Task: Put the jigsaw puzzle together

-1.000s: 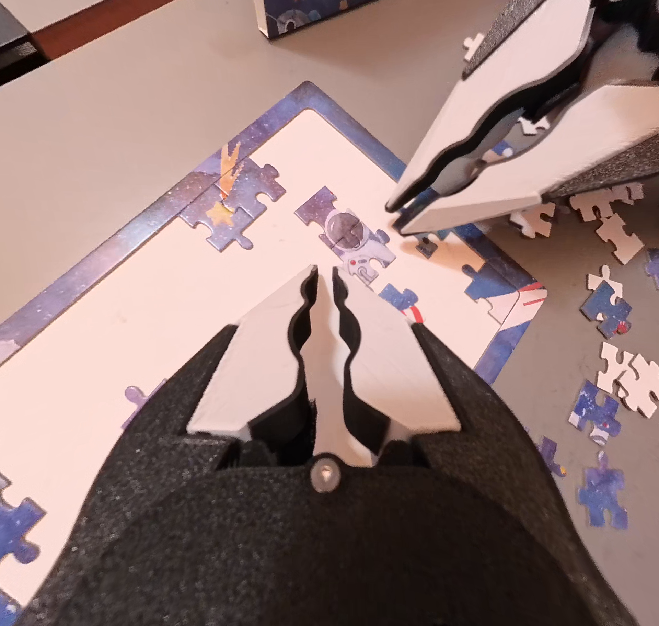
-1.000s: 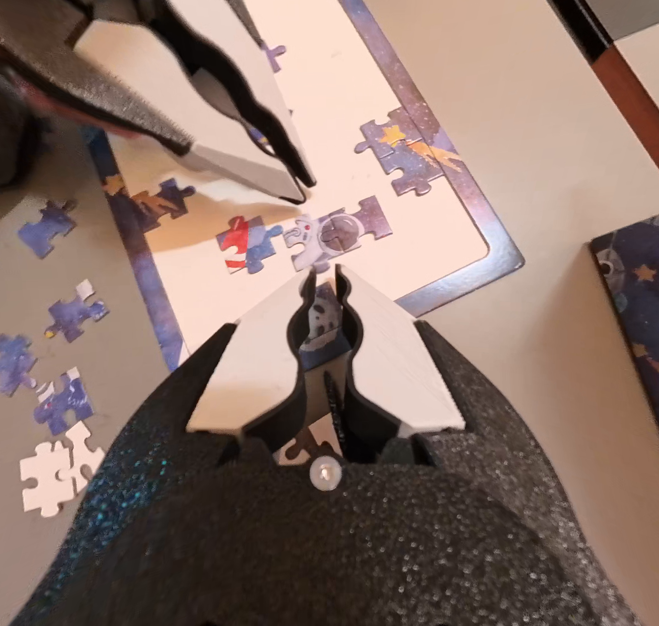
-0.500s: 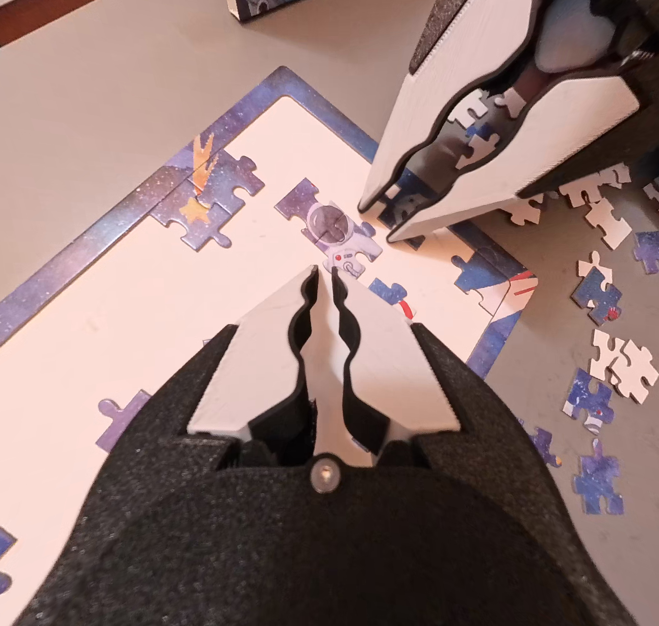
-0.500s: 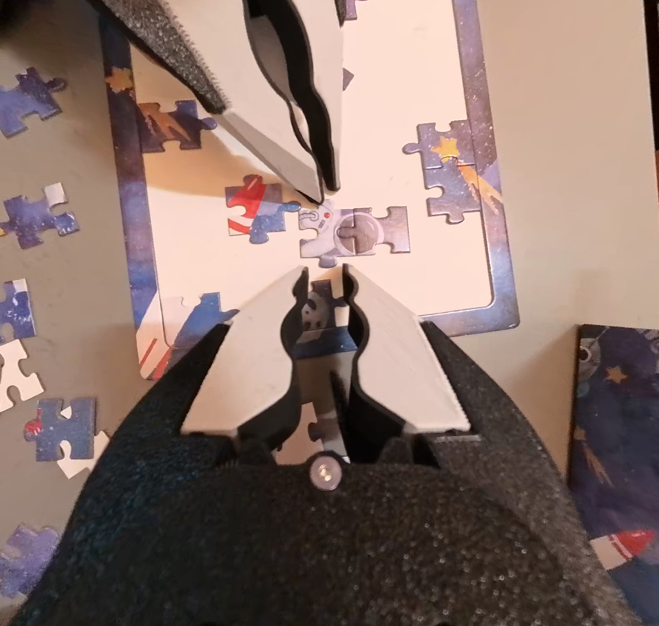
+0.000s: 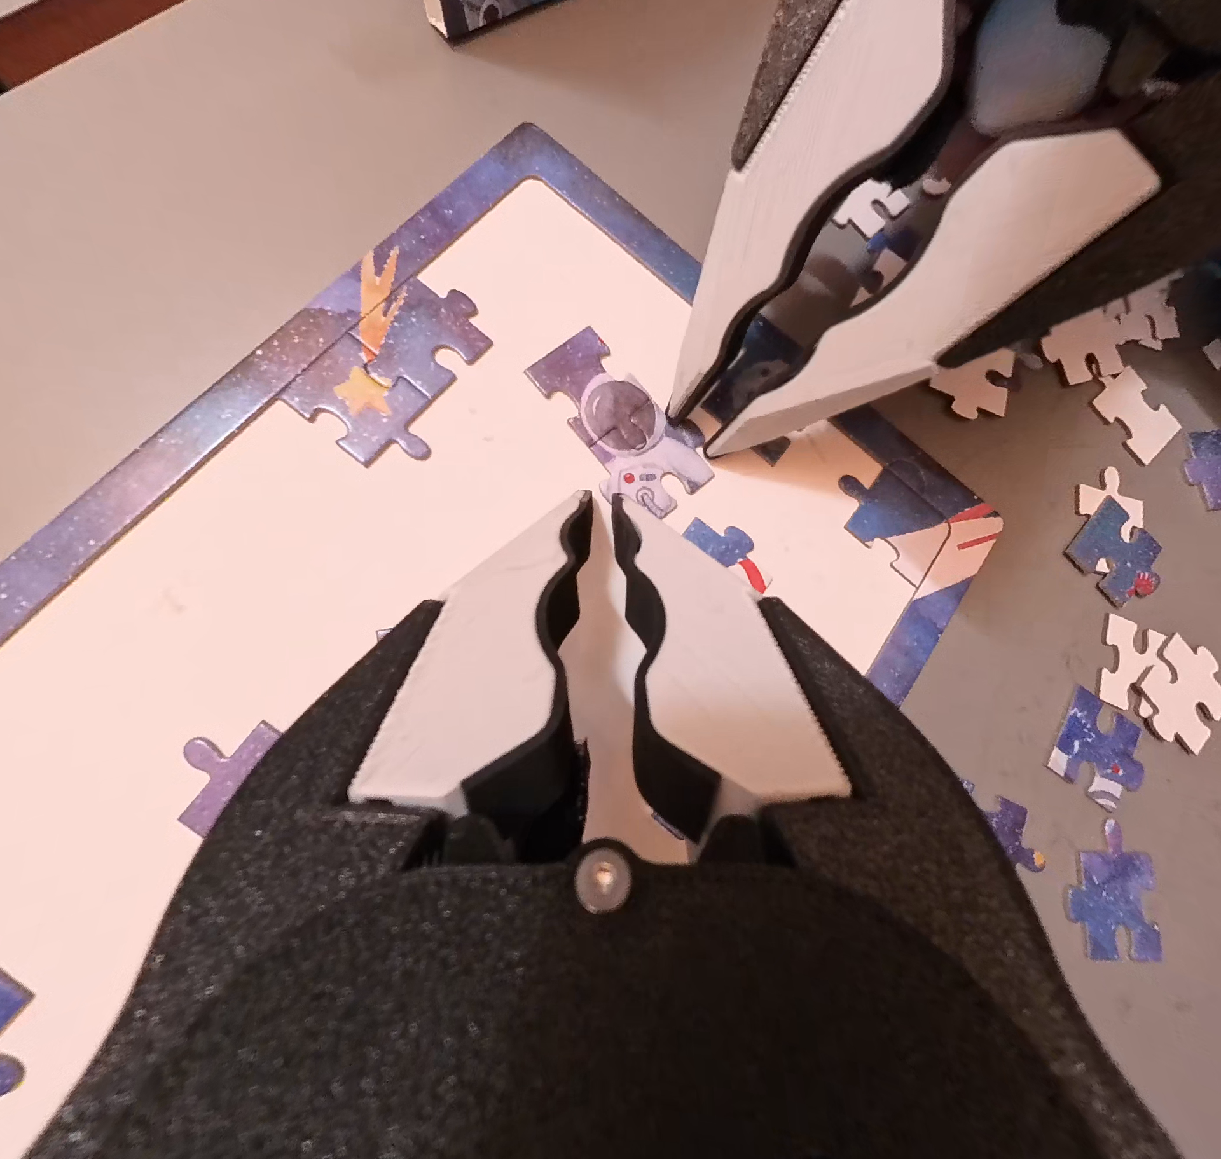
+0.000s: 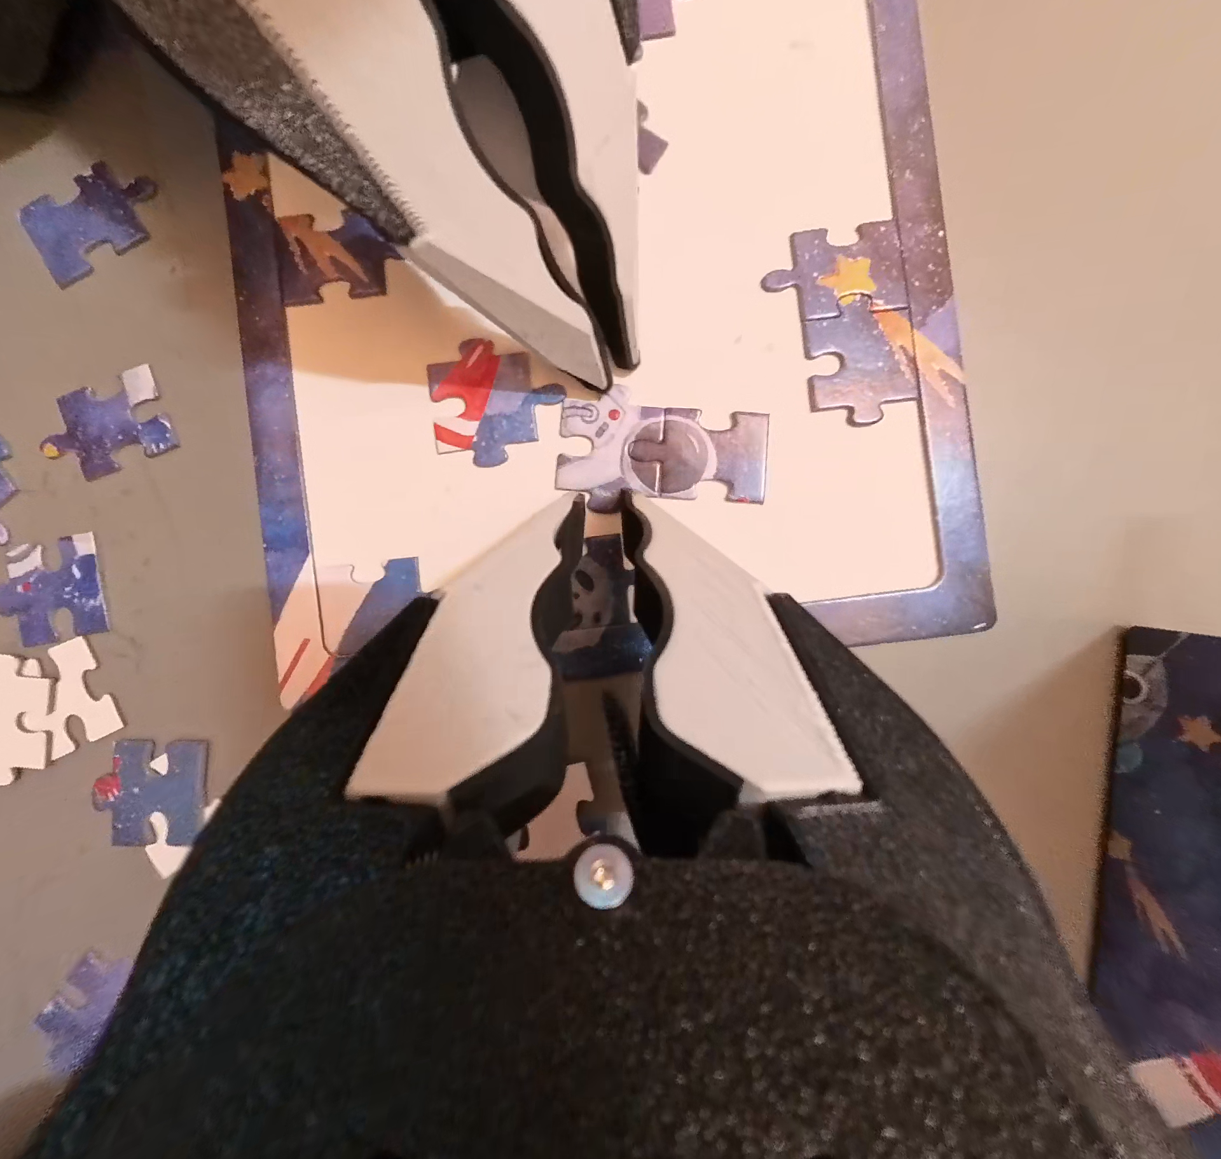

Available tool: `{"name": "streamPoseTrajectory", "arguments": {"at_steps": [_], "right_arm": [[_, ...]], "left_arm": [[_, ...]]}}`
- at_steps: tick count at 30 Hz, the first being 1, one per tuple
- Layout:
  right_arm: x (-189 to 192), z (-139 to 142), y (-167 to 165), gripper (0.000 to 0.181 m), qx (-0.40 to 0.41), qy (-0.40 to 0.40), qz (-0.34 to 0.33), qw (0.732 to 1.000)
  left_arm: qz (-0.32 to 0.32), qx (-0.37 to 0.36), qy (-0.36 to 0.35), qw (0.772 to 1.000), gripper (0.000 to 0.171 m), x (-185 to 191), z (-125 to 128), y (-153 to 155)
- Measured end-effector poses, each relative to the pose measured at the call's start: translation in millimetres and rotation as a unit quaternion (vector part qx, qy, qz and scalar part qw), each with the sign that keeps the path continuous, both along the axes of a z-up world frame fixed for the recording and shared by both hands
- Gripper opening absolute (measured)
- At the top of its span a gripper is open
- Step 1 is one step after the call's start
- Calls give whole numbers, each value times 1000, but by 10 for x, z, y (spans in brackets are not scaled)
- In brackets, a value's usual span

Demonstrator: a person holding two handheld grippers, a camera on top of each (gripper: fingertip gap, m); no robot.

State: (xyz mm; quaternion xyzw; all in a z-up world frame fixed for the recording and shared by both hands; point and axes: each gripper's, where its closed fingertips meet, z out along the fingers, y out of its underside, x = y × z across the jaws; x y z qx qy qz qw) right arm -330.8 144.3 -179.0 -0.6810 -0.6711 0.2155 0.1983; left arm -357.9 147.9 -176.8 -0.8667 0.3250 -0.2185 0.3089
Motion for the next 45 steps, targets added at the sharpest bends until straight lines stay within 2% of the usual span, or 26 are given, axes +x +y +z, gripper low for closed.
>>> {"name": "streamPoseTrajectory", "arguments": {"at_steps": [5, 11, 17, 25, 26, 28, 34, 35, 40, 45], "right_arm": [[-3, 2, 7, 8, -16, -3, -2, 1000], [28, 33, 71, 8, 35, -37, 8, 999], [90, 144, 280, 8, 80, -56, 3, 995], [45, 112, 477, 8, 55, -64, 37, 996], [39, 115, 485, 0, 54, -64, 45, 995], [28, 118, 496, 0, 55, -68, 58, 995], [26, 132, 549, 0, 49, -62, 49, 996], [-1, 156, 569, 4, 44, -48, 36, 997], [-127, 141, 823, 65, 42, 12, -48, 998], [-136, 23, 892, 72, 33, 15, -38, 999]], "left_arm": [[1, 0, 1, 1000, 5, -4, 2, -2], [20, 5, 6, 1000, 6, -77, 15, 56], [31, 8, 2, 999, 6, -107, 36, 90], [26, 9, 10, 1000, 6, -97, 17, 78], [26, 9, 11, 1000, 6, -99, 16, 78], [27, 10, 11, 1000, 6, -106, 15, 83], [28, 11, 16, 999, 6, -111, 1, 92], [28, 12, 16, 999, 6, -109, 0, 93], [28, 14, 18, 999, 6, -105, -3, 97], [27, 14, 18, 999, 6, -106, -3, 93]]}}
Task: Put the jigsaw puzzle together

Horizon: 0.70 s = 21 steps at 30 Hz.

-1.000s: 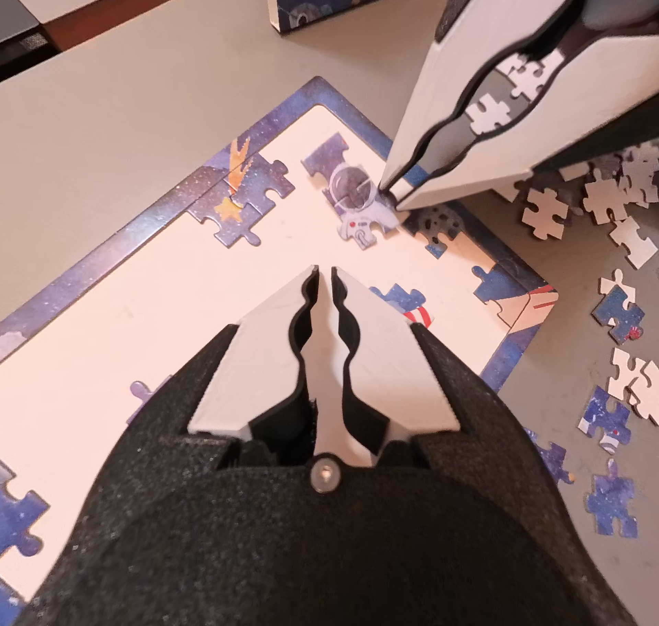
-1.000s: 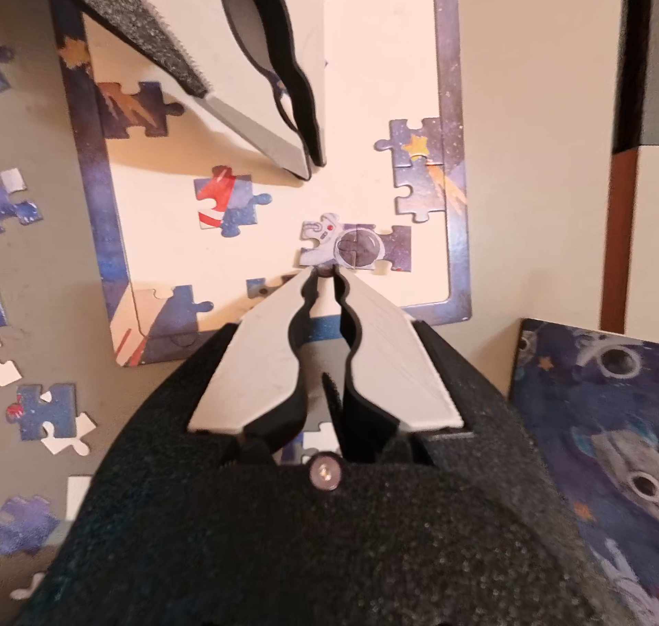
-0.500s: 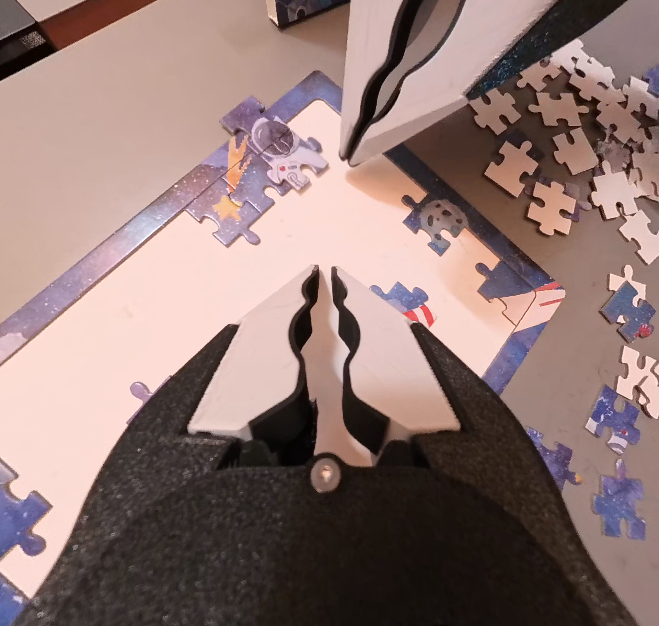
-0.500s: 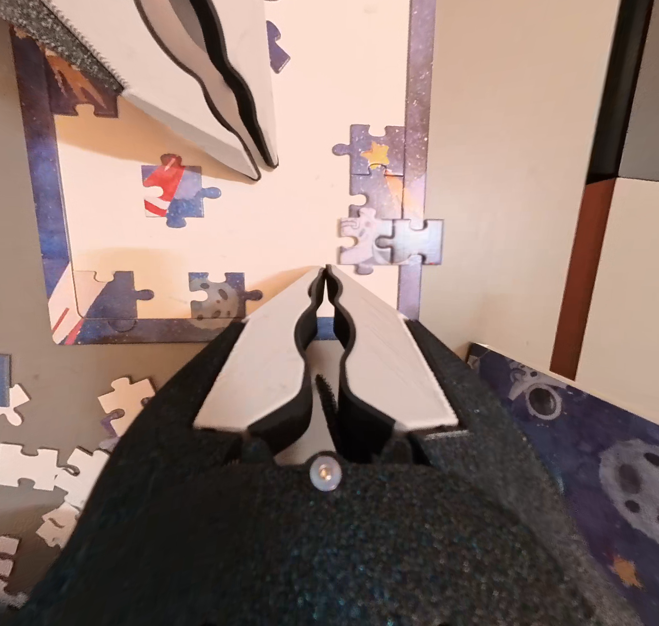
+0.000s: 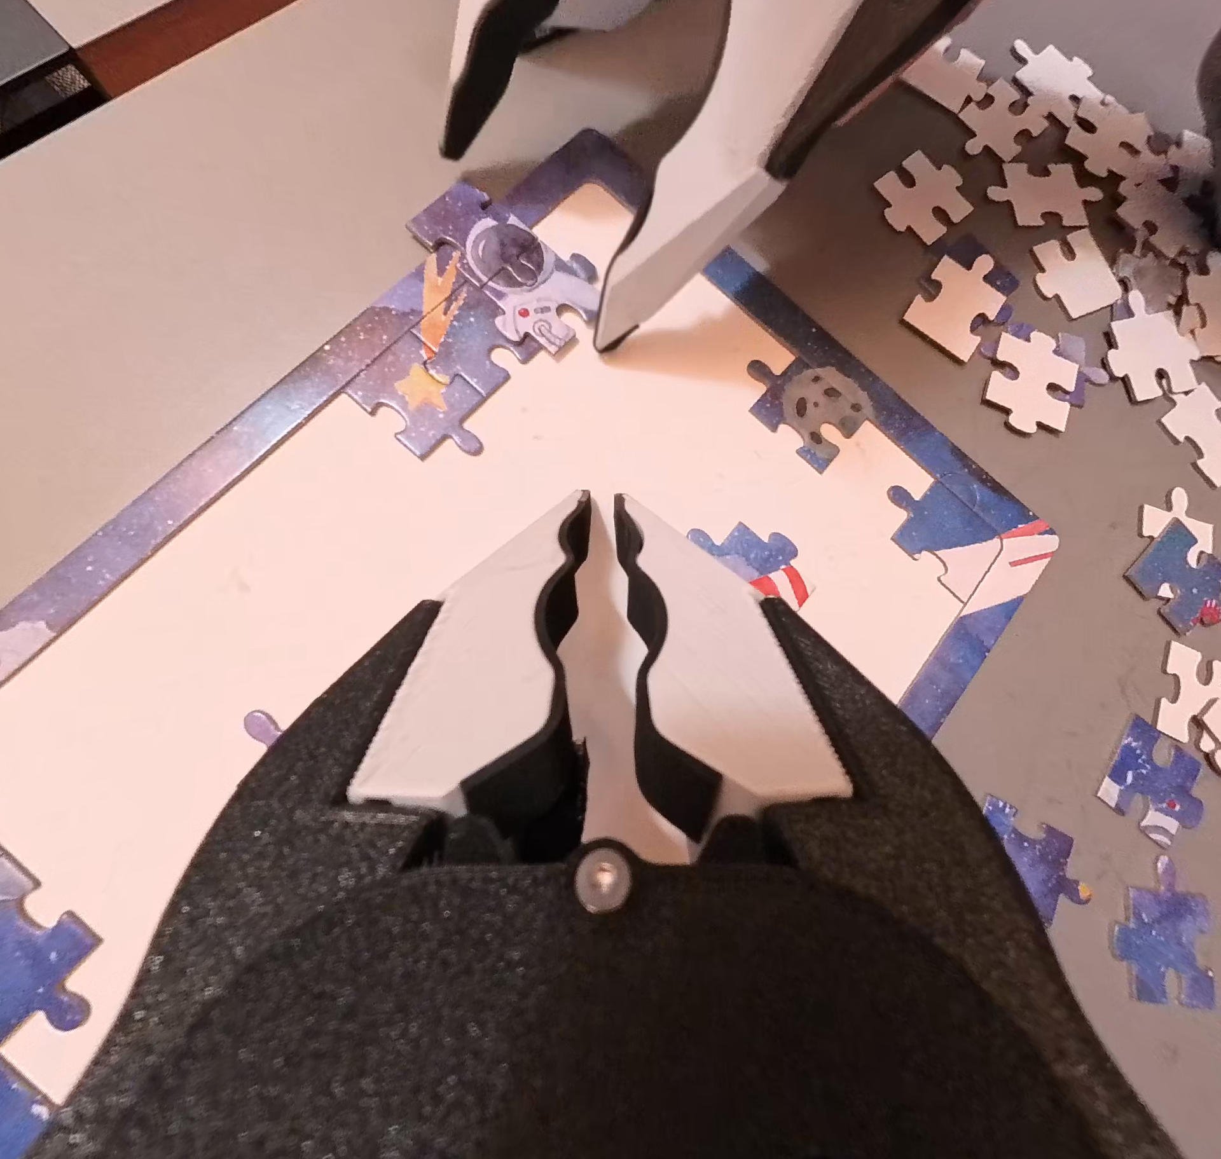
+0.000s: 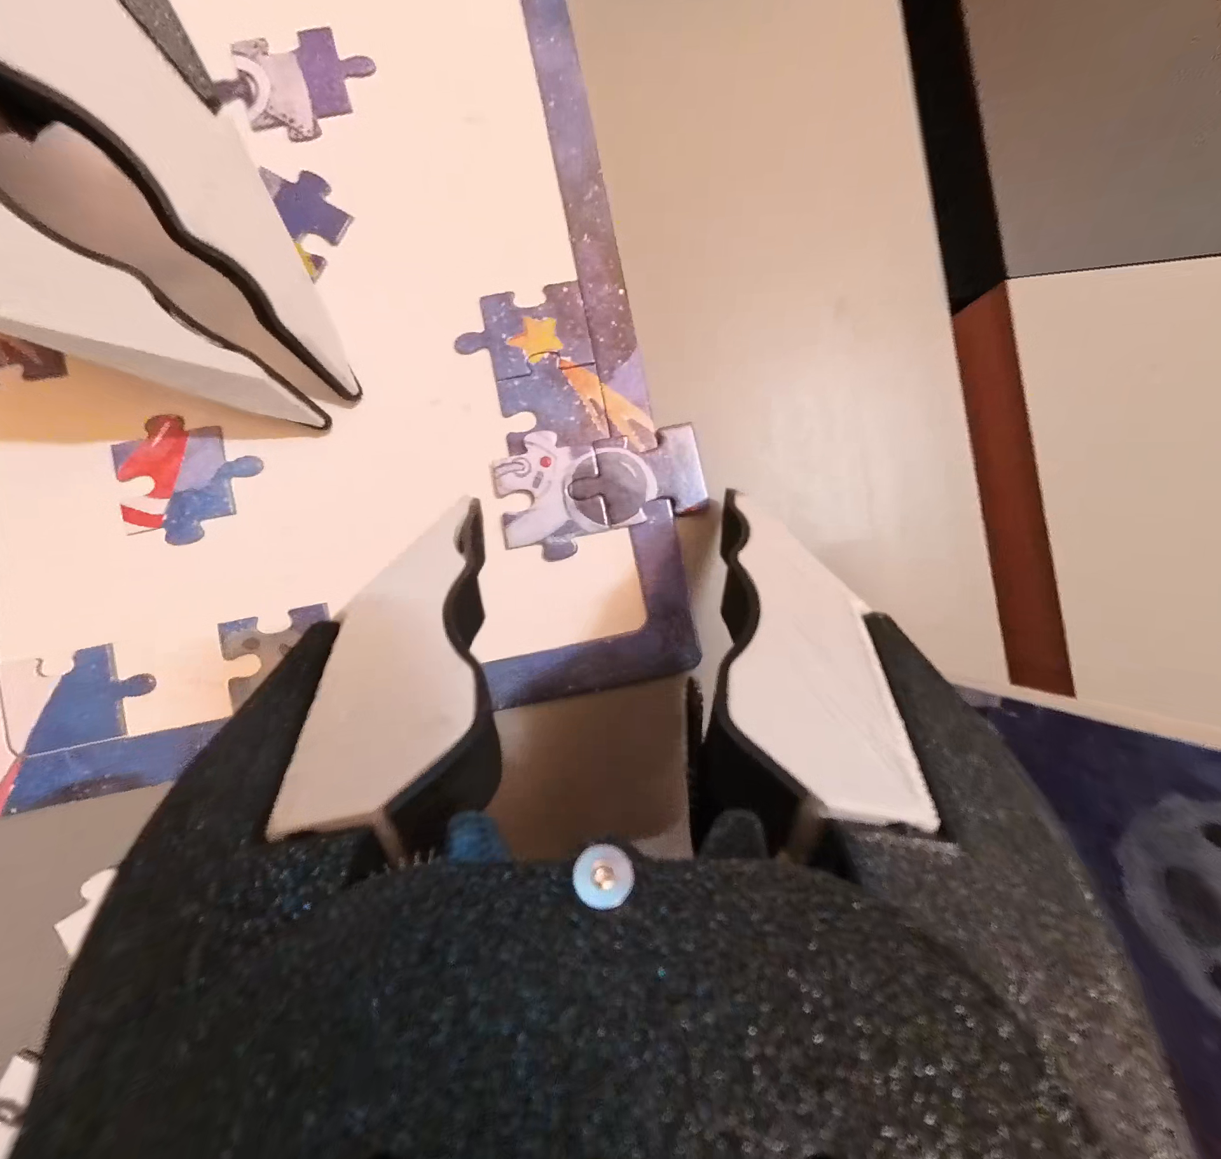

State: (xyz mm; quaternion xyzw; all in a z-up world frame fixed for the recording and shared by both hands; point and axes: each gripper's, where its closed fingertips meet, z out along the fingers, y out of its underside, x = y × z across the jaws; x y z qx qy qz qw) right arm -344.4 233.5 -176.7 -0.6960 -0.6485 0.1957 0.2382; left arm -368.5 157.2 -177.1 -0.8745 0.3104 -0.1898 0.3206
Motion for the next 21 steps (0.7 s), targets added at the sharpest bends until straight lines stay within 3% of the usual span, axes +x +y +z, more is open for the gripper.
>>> {"name": "streamPoseTrajectory", "arguments": {"at_steps": [4, 7, 21], "right_arm": [[-41, -26, -7, 74, -3, -2, 22, 1000], [-48, -33, -60, 64, -20, -12, 39, 999], [48, -11, -188, 64, 10, -50, 48, 998]], "left_arm": [[-1, 0, -1, 1000, 6, 0, 0, 1], [0, -1, -3, 1000, 6, 0, 0, 3], [5, -1, -2, 1000, 3, -7, -3, 12]]}}
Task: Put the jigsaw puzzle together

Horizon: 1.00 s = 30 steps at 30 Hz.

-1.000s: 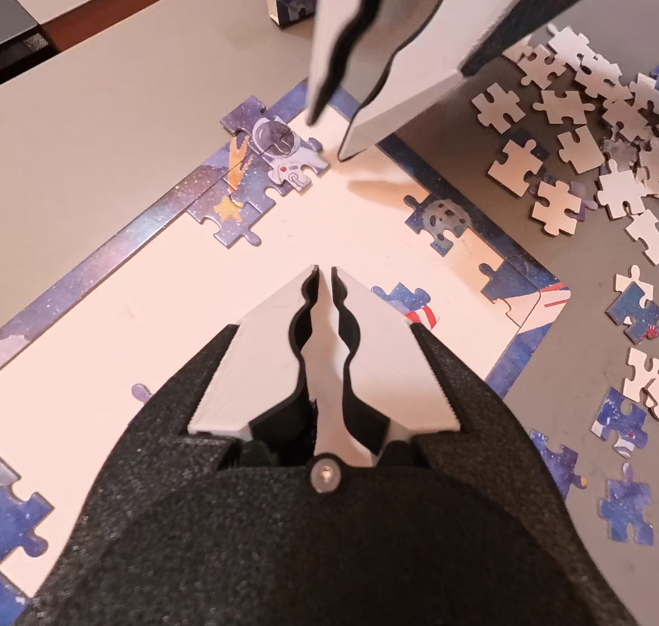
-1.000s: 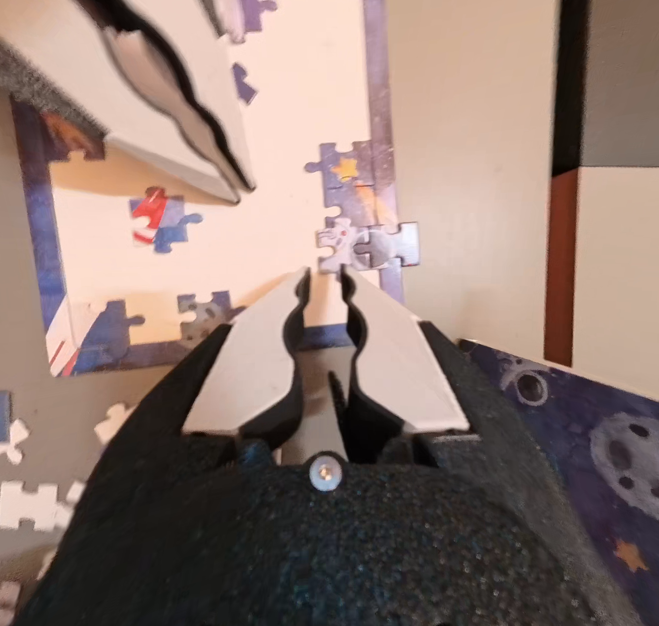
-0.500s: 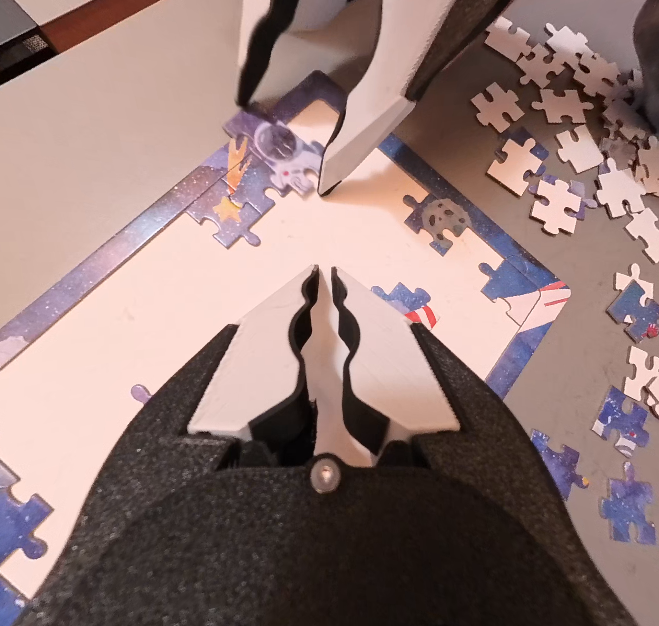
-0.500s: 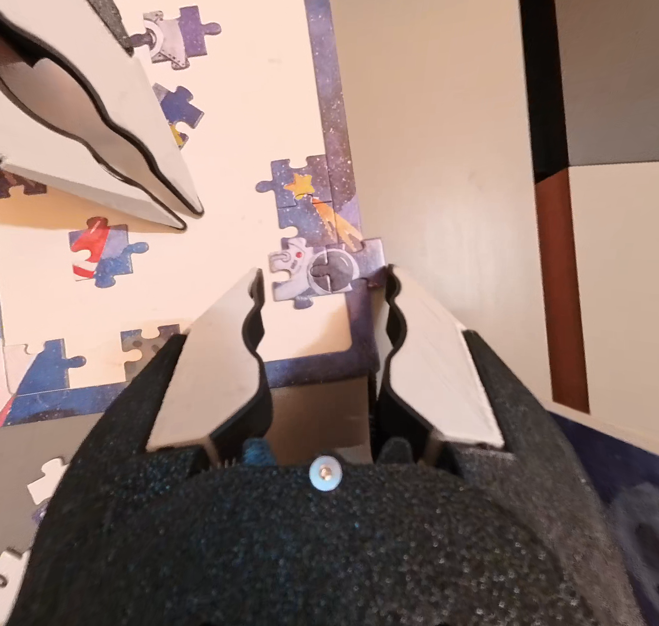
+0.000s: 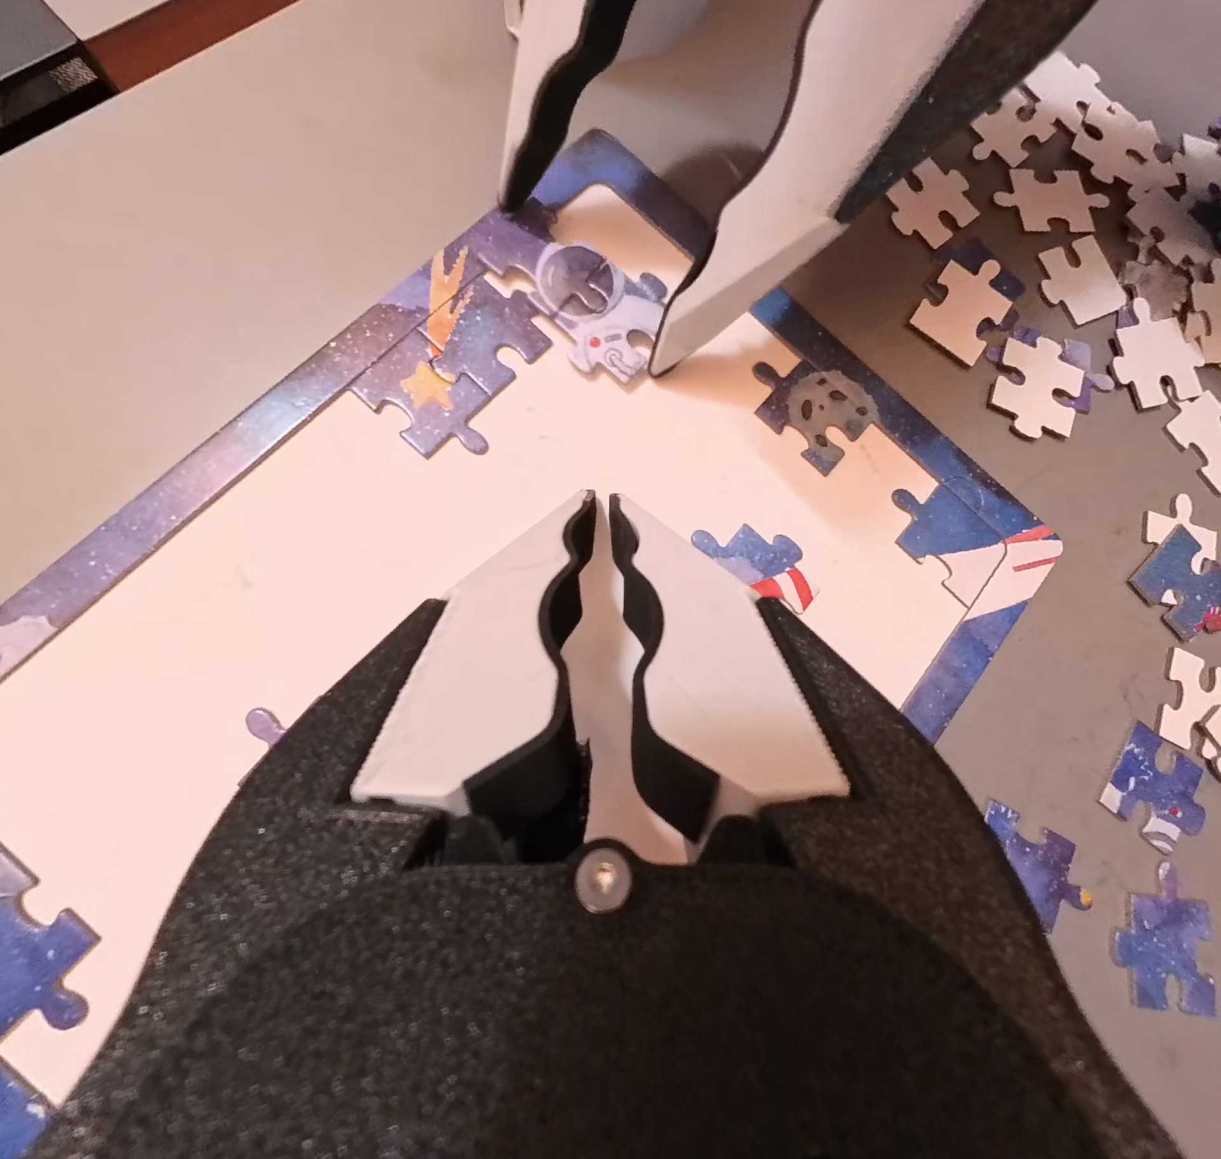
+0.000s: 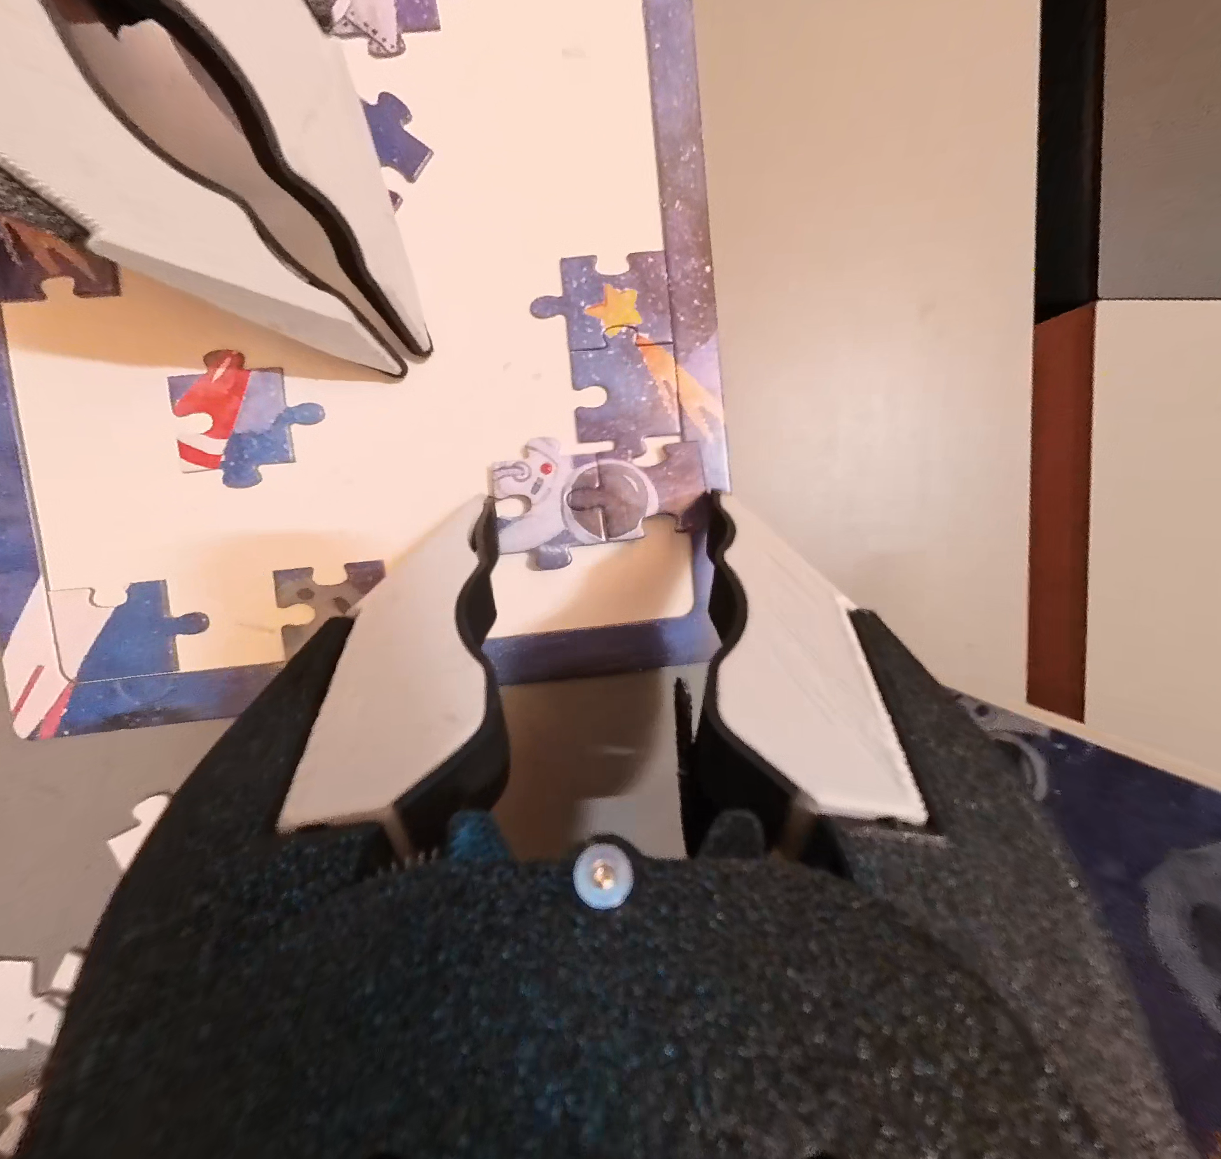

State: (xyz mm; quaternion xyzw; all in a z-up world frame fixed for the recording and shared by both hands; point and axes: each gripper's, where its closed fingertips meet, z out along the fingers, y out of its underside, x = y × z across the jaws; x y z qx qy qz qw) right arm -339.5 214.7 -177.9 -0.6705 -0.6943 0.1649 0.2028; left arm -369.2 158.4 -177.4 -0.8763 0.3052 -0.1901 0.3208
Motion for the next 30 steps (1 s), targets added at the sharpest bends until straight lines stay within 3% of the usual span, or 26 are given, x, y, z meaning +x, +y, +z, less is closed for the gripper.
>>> {"name": "streamPoseTrajectory", "arguments": {"at_steps": [15, 18, 20, 23, 30], "right_arm": [[-18, 23, -68, 67, -24, 15, -22, 999], [-40, 86, -69, 57, -43, 40, -40, 997], [-27, 100, -22, 34, -47, 47, -62, 996], [32, 44, 112, 21, -28, 36, -99, 994], [4, 10, 108, 15, -51, 42, -135, 989]], "left_arm": [[-1, 4, 6, 1000, 4, 0, -1, -3], [-2, 5, 8, 1000, 4, -1, -1, -3], [-2, 5, 8, 1000, 4, -1, -1, -3], [-2, 5, 7, 1000, 4, 0, -1, -3], [-1, 5, 8, 1000, 4, 0, -1, -1]]}}
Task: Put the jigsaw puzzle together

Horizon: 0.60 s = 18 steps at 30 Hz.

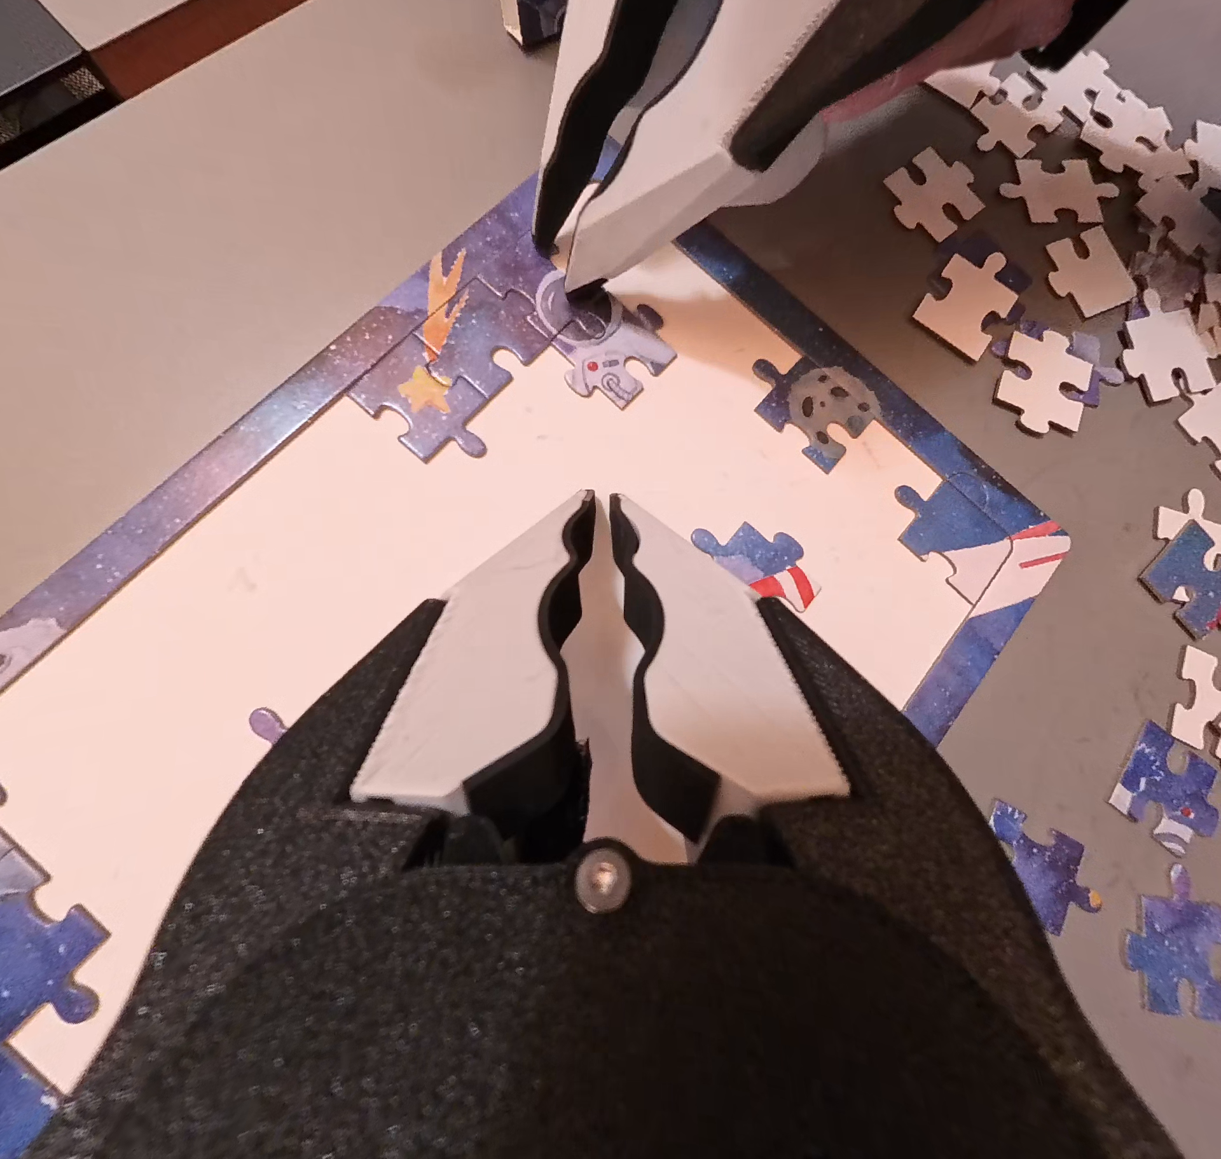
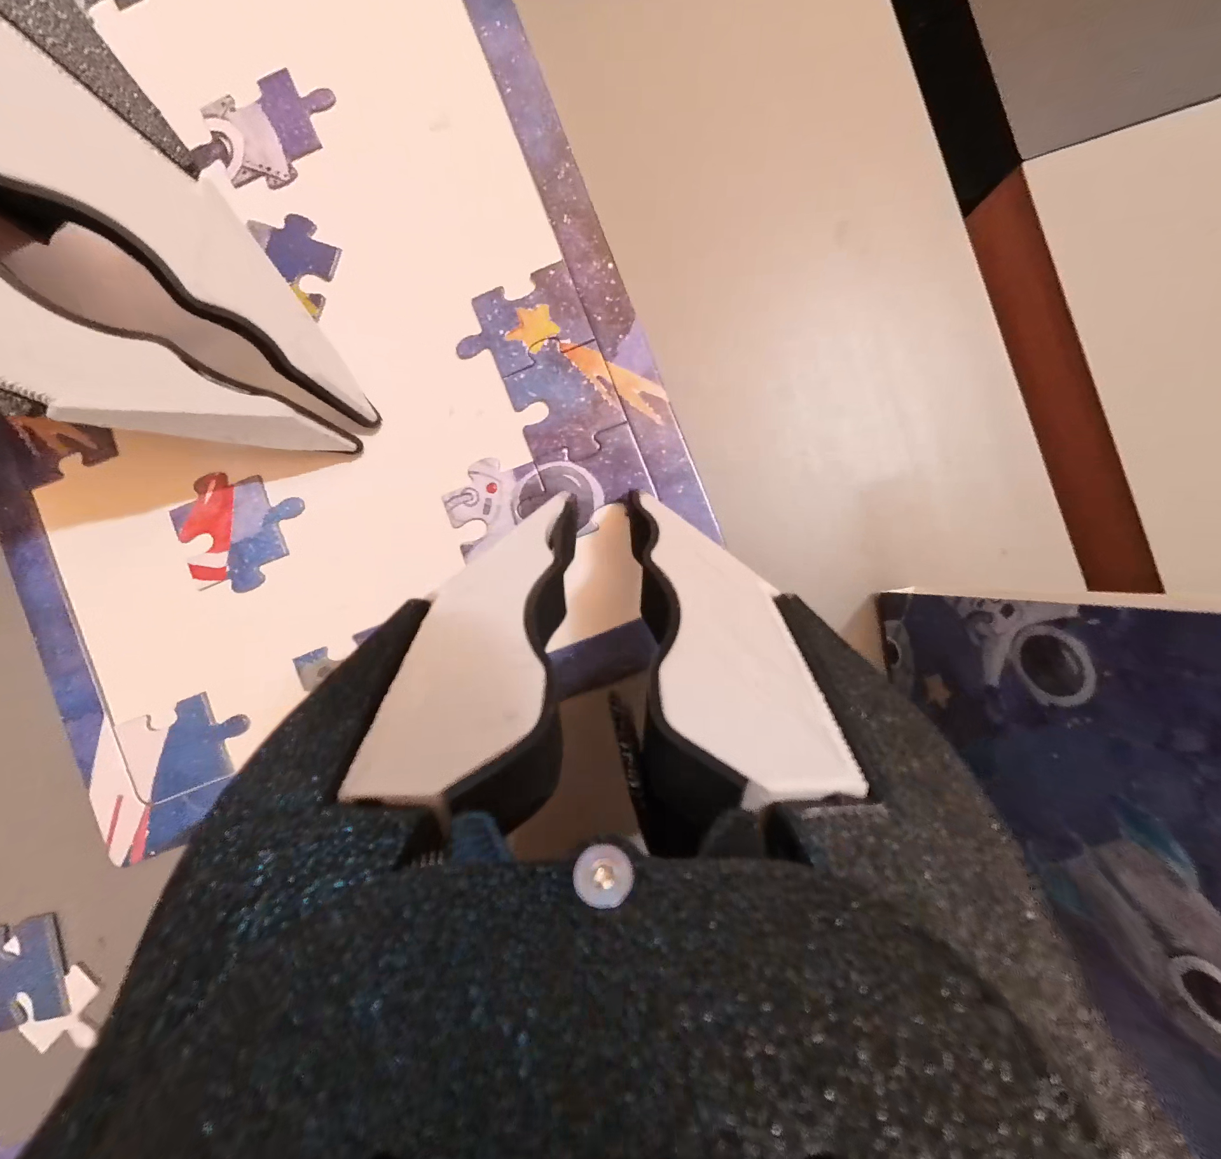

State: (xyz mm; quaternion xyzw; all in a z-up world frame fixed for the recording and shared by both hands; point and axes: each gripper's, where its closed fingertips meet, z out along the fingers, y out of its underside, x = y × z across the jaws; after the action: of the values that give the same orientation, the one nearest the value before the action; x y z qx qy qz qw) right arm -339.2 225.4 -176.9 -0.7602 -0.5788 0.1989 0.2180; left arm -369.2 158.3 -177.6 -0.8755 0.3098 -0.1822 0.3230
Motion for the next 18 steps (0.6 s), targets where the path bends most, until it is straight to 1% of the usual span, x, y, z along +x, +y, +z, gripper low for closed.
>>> {"name": "streamPoseTrajectory", "arguments": {"at_steps": [3, 4, 6, 8, 10, 13, 16, 18], "right_arm": [[11, 20, 11, 16, 7, -6, -17, 1000], [16, 46, 30, 13, 15, -5, -25, 1000], [3, 109, 58, 0, 23, 7, -38, 999], [-28, 145, 96, 0, 29, 17, -53, 998], [-88, 127, 55, 0, 13, 22, -53, 998], [-72, -11, 25, 0, 19, -12, -44, 999], [-76, 1, 30, 0, 21, -12, -49, 999], [-85, 96, 47, 0, 22, 7, -59, 998]], "left_arm": [[0, 0, 0, 1000, 4, 0, 0, 0], [0, 1, 0, 1000, 4, 0, -1, 0], [0, 2, 2, 1000, 4, -1, -1, 0], [-1, 4, 6, 1000, 4, 0, -1, 1], [0, 4, 7, 1000, 4, 0, -2, 0], [2, 1, 2, 1000, 4, -2, -2, 1], [2, -1, -1, 1000, 4, -2, -1, 1], [2, 0, 0, 1000, 4, -1, -2, 1]]}}
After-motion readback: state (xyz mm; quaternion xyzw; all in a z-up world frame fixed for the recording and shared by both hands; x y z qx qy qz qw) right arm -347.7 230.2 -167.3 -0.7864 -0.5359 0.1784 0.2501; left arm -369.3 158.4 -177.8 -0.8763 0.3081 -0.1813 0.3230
